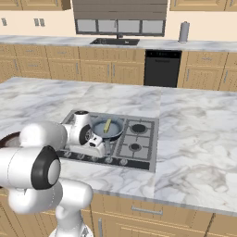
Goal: Pick up the butter stick and place it in the pan. Then turn on the burner for the pan.
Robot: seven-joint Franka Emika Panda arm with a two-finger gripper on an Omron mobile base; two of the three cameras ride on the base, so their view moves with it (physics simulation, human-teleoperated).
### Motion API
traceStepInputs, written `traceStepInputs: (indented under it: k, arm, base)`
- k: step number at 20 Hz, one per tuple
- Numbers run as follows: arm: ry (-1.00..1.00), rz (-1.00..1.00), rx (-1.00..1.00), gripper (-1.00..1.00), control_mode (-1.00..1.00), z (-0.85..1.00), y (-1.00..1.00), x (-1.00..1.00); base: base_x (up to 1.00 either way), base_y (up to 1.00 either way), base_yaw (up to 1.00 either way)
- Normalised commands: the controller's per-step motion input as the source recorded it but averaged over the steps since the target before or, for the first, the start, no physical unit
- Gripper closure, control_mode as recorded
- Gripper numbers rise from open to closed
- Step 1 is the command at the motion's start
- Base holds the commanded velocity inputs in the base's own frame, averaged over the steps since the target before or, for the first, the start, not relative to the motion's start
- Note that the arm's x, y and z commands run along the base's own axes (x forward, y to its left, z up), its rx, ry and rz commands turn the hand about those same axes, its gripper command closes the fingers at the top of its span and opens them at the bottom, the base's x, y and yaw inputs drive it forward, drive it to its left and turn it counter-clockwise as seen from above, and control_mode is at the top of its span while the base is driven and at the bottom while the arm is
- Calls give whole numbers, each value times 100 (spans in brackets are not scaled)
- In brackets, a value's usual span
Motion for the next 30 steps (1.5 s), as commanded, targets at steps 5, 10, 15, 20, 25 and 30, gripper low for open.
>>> traceStepInputs:
  k: [5, 10, 15, 20, 25, 30]
  arm:
    - [0, 0, 0, -100, -100, -6, -11, 19]
    - [0, 0, 0, -100, -100, -6, -5, 15]
    - [0, 0, 0, -100, -100, -10, -3, 13]
    - [0, 0, 0, -100, -100, -13, -7, 8]
    - [0, 1, 0, -100, -100, -12, -1, 4]
    - [0, 0, 0, 100, -100, -17, 2, -3]
  base:
    - [0, 0, 0]
    - [0, 0, 0]
    - [0, 0, 0]
    - [0, 0, 0]
    - [0, 0, 0]
    - [0, 0, 0]
